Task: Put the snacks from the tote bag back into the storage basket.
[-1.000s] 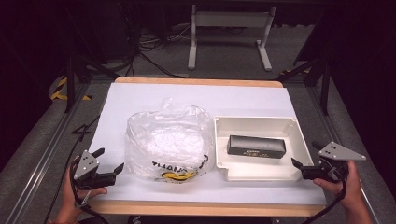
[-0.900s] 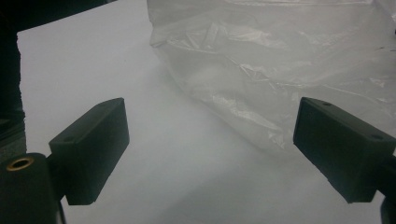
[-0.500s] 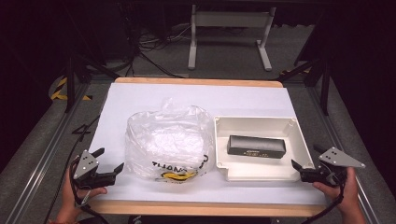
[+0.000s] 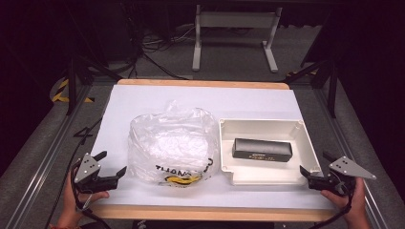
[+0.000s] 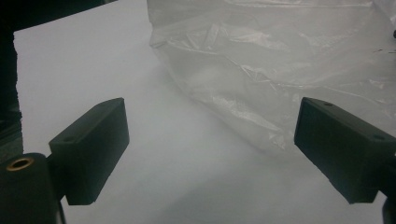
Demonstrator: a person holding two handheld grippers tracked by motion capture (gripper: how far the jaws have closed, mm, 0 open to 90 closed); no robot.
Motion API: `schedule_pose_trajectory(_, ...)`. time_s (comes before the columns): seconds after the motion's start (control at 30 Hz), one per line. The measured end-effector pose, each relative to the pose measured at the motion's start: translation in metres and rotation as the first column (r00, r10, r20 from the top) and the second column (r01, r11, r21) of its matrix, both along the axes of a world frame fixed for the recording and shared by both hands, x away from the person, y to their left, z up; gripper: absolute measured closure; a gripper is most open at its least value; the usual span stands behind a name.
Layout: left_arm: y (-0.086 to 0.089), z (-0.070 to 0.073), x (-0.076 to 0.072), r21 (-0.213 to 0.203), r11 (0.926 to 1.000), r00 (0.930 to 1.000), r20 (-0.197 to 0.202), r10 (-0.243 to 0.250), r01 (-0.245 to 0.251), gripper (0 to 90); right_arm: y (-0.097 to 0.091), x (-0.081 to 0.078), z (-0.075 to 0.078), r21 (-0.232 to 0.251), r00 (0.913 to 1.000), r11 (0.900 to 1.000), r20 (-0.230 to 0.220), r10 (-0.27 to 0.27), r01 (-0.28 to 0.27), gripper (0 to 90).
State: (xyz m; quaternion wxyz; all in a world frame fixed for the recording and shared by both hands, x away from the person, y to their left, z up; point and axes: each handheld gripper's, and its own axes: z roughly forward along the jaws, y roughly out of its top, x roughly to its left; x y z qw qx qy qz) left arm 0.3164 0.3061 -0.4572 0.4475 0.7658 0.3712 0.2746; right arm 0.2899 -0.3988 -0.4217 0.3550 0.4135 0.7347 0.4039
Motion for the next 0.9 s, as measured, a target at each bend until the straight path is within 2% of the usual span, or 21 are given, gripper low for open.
schedule_pose_trajectory(0.27, 0.003, 0.000, 0.001, -0.022, 0.9998, 1.0000, 0.001, -0.003, 0.003, 10.7, -0.002, -0.006, -0.009, 0.019, 0.9999, 0.9998, 0.017, 0.000, 0.000, 4.0)
schedule_pose_trajectory(0.8, 0.001, 0.005, -0.002, -0.042, 0.9991, 0.9997, 0.021, 0.008, -0.007, 10.4, -0.004, -0.014, -0.013, 0.034, 0.9983, 0.9994, 0.058, -0.007, 0.005, 4.0)
schedule_pose_trajectory(0.9, 0.002, 0.004, -0.002, -0.032, 0.9995, 0.9997, 0.022, 0.008, -0.007, 10.3, -0.004, -0.014, -0.012, 0.039, 0.9978, 0.9992, 0.065, -0.011, 0.009, 4.0)
